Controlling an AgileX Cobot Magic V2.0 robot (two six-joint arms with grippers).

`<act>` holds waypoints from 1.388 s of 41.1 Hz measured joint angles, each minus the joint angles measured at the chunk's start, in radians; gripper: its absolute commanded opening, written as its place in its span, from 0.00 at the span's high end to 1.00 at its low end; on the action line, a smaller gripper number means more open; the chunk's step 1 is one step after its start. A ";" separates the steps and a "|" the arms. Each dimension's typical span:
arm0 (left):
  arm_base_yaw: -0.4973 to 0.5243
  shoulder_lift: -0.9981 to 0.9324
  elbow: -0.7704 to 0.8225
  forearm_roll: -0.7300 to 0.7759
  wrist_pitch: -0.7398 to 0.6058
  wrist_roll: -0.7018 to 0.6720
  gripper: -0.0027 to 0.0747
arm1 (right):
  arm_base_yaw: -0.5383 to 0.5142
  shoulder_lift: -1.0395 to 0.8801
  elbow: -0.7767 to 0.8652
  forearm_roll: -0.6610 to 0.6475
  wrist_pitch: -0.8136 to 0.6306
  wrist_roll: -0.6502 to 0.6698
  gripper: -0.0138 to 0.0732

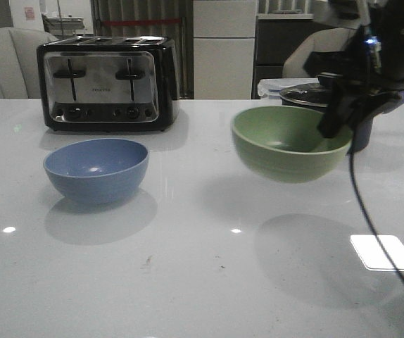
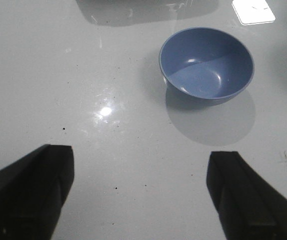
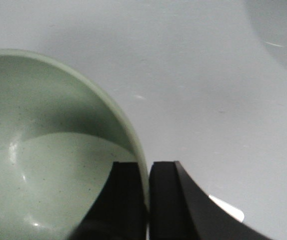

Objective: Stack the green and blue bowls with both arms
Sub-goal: 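Carry the green bowl toward the table center and set it down, then release the green bowl and lift the right gripper away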

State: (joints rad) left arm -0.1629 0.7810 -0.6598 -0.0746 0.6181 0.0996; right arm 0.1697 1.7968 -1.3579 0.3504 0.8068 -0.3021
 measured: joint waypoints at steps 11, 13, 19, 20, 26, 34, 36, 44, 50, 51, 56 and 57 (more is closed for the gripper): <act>0.000 0.000 0.000 0.000 0.000 0.000 0.21 | 0.219 0.042 0.005 -0.006 0.000 -0.004 0.77; 0.000 0.000 0.000 0.000 0.000 0.000 0.21 | 0.246 0.059 0.005 -0.008 0.000 -0.004 0.77; 0.000 0.000 0.000 0.000 0.000 0.000 0.21 | 0.285 0.114 0.008 -0.031 -0.019 -0.004 0.77; 0.000 0.000 0.000 0.000 0.000 0.000 0.21 | 0.285 0.119 0.008 -0.036 -0.021 -0.004 0.77; 0.000 0.000 0.000 0.000 0.000 0.000 0.21 | 0.285 0.124 0.008 -0.071 -0.032 -0.004 0.62; 0.000 0.000 0.000 0.000 0.000 0.000 0.21 | 0.285 0.122 0.008 -0.087 -0.034 -0.004 0.36; 0.000 0.000 0.000 0.000 0.000 0.000 0.21 | 0.285 0.110 0.008 -0.088 -0.034 -0.004 0.35; 0.000 0.000 0.000 0.000 0.000 0.000 0.21 | 0.285 -0.038 0.037 -0.088 -0.051 -0.004 0.35; 0.000 0.000 0.000 0.000 0.000 0.000 0.21 | 0.285 -0.222 0.135 -0.087 -0.090 -0.007 0.35; 0.000 0.000 0.000 0.000 0.000 0.000 0.21 | 0.285 -0.250 0.153 -0.087 -0.093 -0.007 0.35; 0.000 0.000 0.000 0.000 0.000 0.000 0.21 | 0.285 -0.414 0.261 -0.087 -0.108 -0.007 0.35; 0.000 0.000 0.000 0.000 0.000 0.000 0.21 | 0.285 -0.452 0.280 -0.087 -0.110 -0.007 0.35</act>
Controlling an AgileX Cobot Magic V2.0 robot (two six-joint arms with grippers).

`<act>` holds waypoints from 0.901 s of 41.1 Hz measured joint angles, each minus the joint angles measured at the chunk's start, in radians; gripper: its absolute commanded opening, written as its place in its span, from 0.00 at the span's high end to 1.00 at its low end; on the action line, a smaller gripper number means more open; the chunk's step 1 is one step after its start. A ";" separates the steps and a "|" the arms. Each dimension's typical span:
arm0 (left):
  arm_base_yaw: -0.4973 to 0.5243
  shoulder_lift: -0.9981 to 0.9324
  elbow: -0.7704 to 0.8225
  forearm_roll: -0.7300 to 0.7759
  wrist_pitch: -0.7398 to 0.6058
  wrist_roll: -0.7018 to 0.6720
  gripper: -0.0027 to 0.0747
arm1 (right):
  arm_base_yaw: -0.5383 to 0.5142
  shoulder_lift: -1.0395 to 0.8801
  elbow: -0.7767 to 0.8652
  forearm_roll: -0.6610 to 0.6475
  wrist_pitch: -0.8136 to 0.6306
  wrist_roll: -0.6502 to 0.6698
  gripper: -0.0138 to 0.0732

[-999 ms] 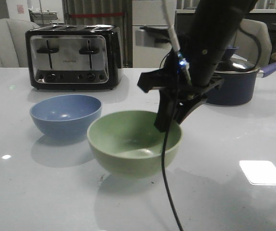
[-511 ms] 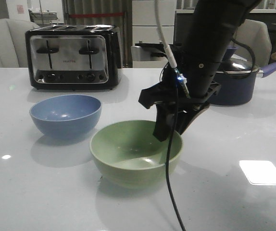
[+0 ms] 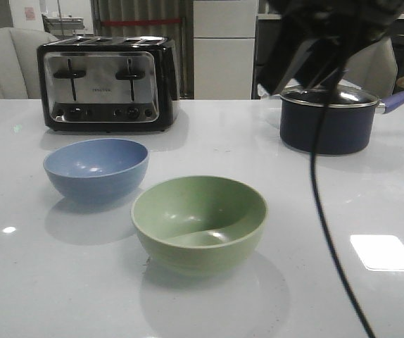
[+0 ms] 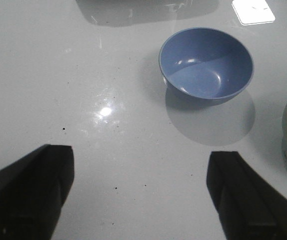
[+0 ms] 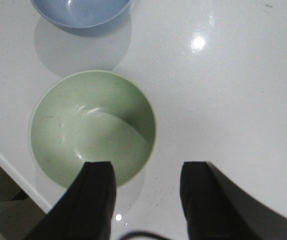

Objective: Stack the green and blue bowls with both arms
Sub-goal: 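Release the green bowl and lift the right gripper away, then lower the left gripper onto the blue bowl rim and grasp it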

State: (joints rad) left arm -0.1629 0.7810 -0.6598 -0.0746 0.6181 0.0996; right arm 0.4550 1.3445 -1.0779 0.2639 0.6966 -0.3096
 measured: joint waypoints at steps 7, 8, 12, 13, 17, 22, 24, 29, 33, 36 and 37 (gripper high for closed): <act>0.000 0.000 0.000 0.000 0.000 0.000 0.21 | 0.000 -0.209 0.146 0.000 -0.001 -0.002 0.35; 0.000 0.000 0.000 0.000 0.000 0.000 0.21 | 0.000 -0.242 0.164 0.002 -0.001 -0.002 0.35; 0.000 0.003 0.000 0.000 0.000 0.000 0.21 | 0.000 -0.342 0.241 0.006 -0.001 -0.002 0.35; 0.000 0.002 0.000 0.000 0.000 0.000 0.21 | 0.000 -0.370 0.261 0.007 0.002 -0.002 0.35; 0.000 0.019 0.000 0.000 -0.002 0.000 0.21 | 0.000 -0.456 0.319 0.008 0.014 -0.002 0.35; -0.012 0.063 -0.006 0.000 -0.003 0.000 0.21 | 0.000 -0.532 0.377 0.008 0.031 -0.002 0.35; -0.032 0.091 -0.019 0.000 -0.003 0.000 0.21 | 0.000 -0.554 0.393 0.008 0.031 -0.002 0.35; -0.071 0.178 -0.068 0.000 -0.011 0.000 0.21 | 0.000 -0.581 0.407 0.008 0.034 -0.002 0.35; -0.080 0.271 -0.121 0.000 -0.027 0.000 0.21 | 0.000 -0.583 0.407 0.008 0.034 -0.002 0.35; -0.081 0.346 -0.170 0.000 -0.033 0.000 0.21 | 0.000 -0.583 0.407 0.008 0.034 -0.002 0.35; -0.081 0.378 -0.184 0.000 -0.033 0.000 0.21 | 0.000 -0.583 0.407 0.008 0.034 -0.002 0.35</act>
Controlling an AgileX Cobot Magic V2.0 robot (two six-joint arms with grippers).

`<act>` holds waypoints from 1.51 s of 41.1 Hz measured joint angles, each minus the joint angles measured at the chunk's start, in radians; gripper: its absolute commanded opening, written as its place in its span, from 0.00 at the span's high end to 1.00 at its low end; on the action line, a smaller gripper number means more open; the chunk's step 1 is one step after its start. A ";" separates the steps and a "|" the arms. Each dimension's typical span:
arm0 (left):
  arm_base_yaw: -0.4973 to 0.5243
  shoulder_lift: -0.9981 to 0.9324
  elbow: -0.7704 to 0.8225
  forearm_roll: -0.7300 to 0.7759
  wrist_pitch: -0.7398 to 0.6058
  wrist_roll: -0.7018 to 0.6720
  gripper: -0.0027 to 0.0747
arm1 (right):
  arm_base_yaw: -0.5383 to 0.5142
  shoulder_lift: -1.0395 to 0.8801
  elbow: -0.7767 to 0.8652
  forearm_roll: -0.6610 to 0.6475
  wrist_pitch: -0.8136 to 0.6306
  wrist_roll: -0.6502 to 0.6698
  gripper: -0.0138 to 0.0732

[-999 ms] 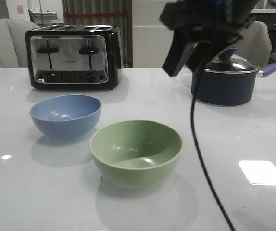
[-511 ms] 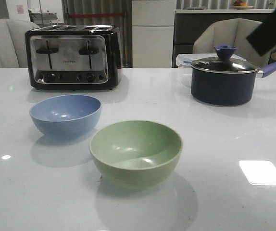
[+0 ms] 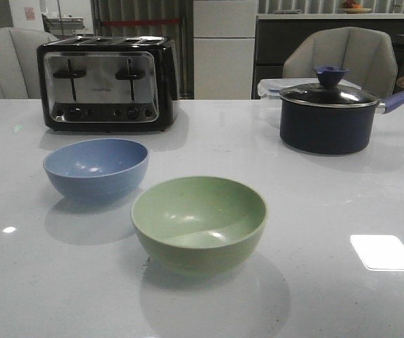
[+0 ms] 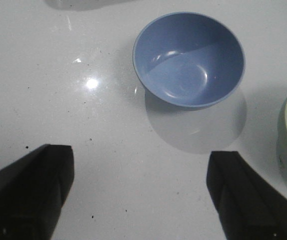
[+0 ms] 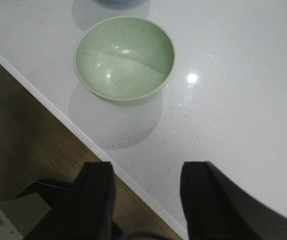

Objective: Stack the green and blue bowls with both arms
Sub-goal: 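Lower the left gripper onto the blue bowl rim and grasp it, then carry the blue bowl over the green bowl and lower it inside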

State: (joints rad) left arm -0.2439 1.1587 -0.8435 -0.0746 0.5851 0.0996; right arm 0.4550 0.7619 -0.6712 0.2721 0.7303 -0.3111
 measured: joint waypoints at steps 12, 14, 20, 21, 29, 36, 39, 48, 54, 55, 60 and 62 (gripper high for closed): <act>0.000 0.347 -0.220 0.000 -0.016 0.000 0.21 | 0.000 0.000 0.000 0.000 0.000 0.000 0.35; 0.000 0.395 -0.249 0.000 -0.020 0.000 0.21 | 0.000 0.000 0.000 0.000 0.000 0.000 0.35; 0.000 0.545 -0.340 0.000 -0.024 0.000 0.21 | 0.000 0.000 0.000 0.000 0.000 0.000 0.35; 0.000 0.563 -0.355 0.000 -0.024 0.000 0.21 | 0.000 0.000 0.000 0.000 0.000 0.000 0.35; 0.000 0.702 -0.438 0.000 -0.028 0.000 0.24 | 0.000 0.000 0.000 0.000 0.000 0.000 0.35; 0.000 0.769 -0.479 0.000 -0.035 0.000 0.43 | 0.000 0.000 0.000 0.000 0.000 0.000 0.35; 0.000 0.786 -0.489 0.000 -0.035 0.000 0.52 | 0.000 0.000 0.000 0.000 0.000 0.000 0.35; 0.000 0.791 -0.493 -0.003 -0.035 0.000 0.75 | 0.000 0.000 0.000 0.000 0.000 0.000 0.35; 0.000 0.791 -0.495 -0.003 -0.028 0.000 0.85 | 0.000 0.000 0.000 0.000 0.000 0.000 0.35; 0.000 0.791 -0.495 -0.007 -0.029 0.000 0.85 | 0.000 0.000 0.000 0.000 0.000 0.000 0.35; 0.000 0.781 -0.499 -0.013 -0.020 0.000 0.85 | 0.000 0.000 0.000 0.000 0.000 0.000 0.35; 0.000 0.767 -0.499 -0.013 -0.011 0.000 0.85 | 0.000 0.000 0.000 0.000 0.000 0.000 0.35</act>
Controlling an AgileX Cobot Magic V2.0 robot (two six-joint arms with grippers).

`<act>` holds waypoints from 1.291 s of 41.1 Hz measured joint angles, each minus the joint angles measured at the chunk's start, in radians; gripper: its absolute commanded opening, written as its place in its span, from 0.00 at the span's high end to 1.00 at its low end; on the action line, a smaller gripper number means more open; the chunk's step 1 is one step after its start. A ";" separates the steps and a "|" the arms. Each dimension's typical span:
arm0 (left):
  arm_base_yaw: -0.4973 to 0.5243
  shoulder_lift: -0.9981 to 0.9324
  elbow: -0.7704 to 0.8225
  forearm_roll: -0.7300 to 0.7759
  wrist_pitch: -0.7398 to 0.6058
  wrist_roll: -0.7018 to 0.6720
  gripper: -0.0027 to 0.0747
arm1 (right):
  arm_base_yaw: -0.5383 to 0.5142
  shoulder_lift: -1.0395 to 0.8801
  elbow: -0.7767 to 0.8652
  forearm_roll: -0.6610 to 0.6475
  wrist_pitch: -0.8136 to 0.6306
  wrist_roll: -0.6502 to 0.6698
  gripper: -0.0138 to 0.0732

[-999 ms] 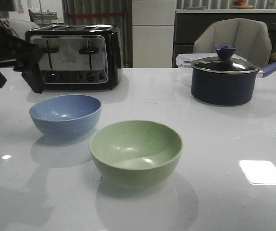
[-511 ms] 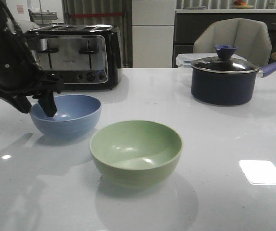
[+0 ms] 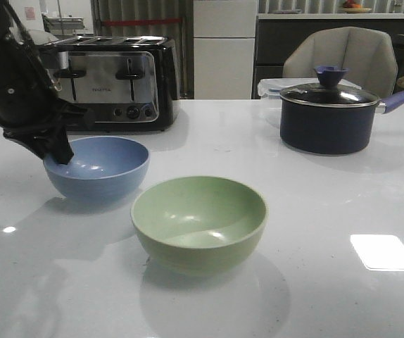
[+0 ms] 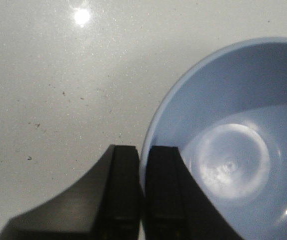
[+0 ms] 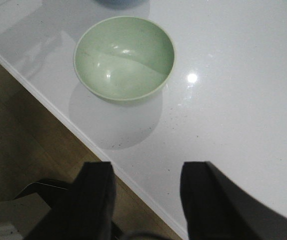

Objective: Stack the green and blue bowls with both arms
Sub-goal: 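Carry the blue bowl over the green bowl and lower it inside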

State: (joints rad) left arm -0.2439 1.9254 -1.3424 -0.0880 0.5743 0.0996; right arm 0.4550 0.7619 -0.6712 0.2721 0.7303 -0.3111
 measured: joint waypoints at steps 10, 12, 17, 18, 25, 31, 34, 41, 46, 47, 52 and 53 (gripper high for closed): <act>-0.009 -0.171 0.000 -0.002 0.064 0.000 0.85 | 0.000 0.000 0.000 0.000 0.000 0.000 0.35; -0.014 -0.217 0.000 -0.012 0.078 0.000 0.85 | 0.000 0.000 0.000 0.000 0.000 0.000 0.35; -0.040 -0.298 0.005 -0.059 0.119 0.030 0.85 | 0.000 0.000 0.000 0.000 0.000 0.000 0.35; -0.049 -0.314 0.013 -0.071 0.125 0.037 0.85 | 0.000 0.000 0.000 0.000 0.000 0.000 0.35; -0.131 -0.359 0.067 -0.157 0.139 0.094 0.85 | 0.000 0.000 0.000 0.000 0.000 0.000 0.35; -0.226 -0.348 0.109 -0.171 0.117 0.107 0.85 | 0.000 0.000 0.000 0.000 0.000 0.000 0.35; -0.264 -0.330 0.115 -0.175 0.097 0.107 0.85 | 0.000 0.000 0.000 0.000 0.000 0.000 0.35; -0.314 -0.270 0.115 -0.198 0.063 0.107 0.85 | 0.000 0.000 0.000 0.000 0.000 0.000 0.35; -0.327 -0.209 0.115 -0.211 0.047 0.107 0.85 | 0.000 0.000 0.000 0.000 0.000 0.000 0.35; -0.327 -0.201 0.115 -0.214 0.045 0.107 0.85 | 0.000 0.000 0.000 0.000 0.000 0.000 0.35; -0.327 -0.153 0.115 -0.218 0.041 0.107 0.85 | 0.000 0.000 0.000 0.000 0.000 0.000 0.35; -0.327 -0.146 0.116 -0.218 0.041 0.107 0.85 | 0.000 0.000 0.000 0.000 0.000 -0.001 0.35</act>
State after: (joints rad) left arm -0.5711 1.7794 -1.2259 -0.3060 0.6158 0.2067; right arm 0.4550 0.7619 -0.6712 0.2721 0.7303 -0.3118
